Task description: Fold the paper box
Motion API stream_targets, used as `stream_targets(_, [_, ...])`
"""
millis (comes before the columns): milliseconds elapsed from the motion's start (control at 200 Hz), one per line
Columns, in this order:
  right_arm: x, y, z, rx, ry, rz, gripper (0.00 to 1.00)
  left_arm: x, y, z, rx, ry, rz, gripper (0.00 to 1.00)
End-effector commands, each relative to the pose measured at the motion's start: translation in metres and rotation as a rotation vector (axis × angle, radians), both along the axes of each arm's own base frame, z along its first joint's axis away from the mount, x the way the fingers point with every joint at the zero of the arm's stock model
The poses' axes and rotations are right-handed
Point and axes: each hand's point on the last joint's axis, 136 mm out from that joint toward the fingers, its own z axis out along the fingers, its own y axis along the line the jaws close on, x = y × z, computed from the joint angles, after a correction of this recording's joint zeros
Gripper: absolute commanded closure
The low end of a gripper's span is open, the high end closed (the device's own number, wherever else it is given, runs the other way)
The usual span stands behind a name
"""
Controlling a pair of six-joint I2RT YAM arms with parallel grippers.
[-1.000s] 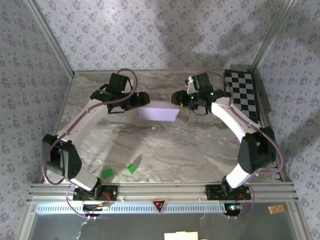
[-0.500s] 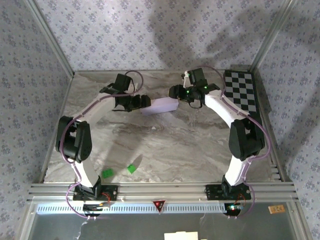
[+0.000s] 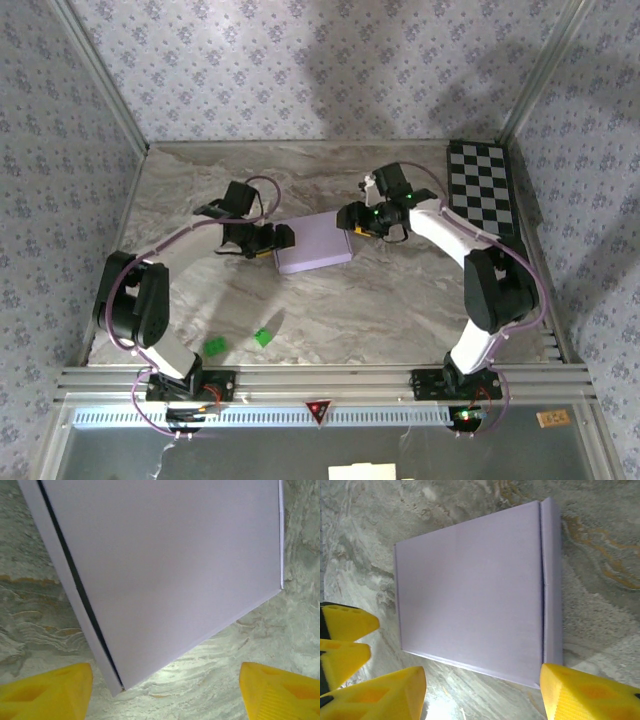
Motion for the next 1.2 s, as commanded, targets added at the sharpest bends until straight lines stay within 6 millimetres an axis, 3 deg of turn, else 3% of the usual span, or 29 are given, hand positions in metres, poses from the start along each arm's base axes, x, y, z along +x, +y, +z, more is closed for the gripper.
stream_targets(0, [0.005,-0.001,-0.011,-0.017,0.036,0.040,0.37,0.012,0.010,0.000,0.033,-0.033,0.039,0.23])
stream_targets(130, [0.009,0.001,-0.028,-0.017,0.072,0.060,0.37,0.016,0.012,-0.013,0.040,-0.010,0.051,0.23])
stream_targets(330, [0.012,0.009,-0.054,0.004,0.127,0.092,0.40,0.019,0.001,-0.028,-0.020,0.022,0.058,0.32])
stream_targets(435, [0.011,0.019,-0.055,0.028,0.134,0.110,0.45,0.022,-0.001,-0.031,-0.035,0.020,0.066,0.38])
stream_targets(615, [0.010,0.052,-0.047,0.120,0.137,0.131,0.50,0.033,0.005,-0.033,-0.039,0.010,0.090,0.43])
stream_targets(770, [0.014,0.092,-0.035,0.173,0.110,0.151,0.53,0.045,0.030,-0.029,-0.028,-0.005,0.133,0.44])
stream_targets(920, [0.025,0.140,-0.030,0.207,0.077,0.155,0.53,0.065,0.069,-0.015,-0.019,-0.036,0.205,0.43])
stream_targets(1194, [0.067,0.241,-0.017,0.332,-0.065,0.142,0.57,0.106,0.149,-0.003,-0.008,-0.083,0.363,0.43])
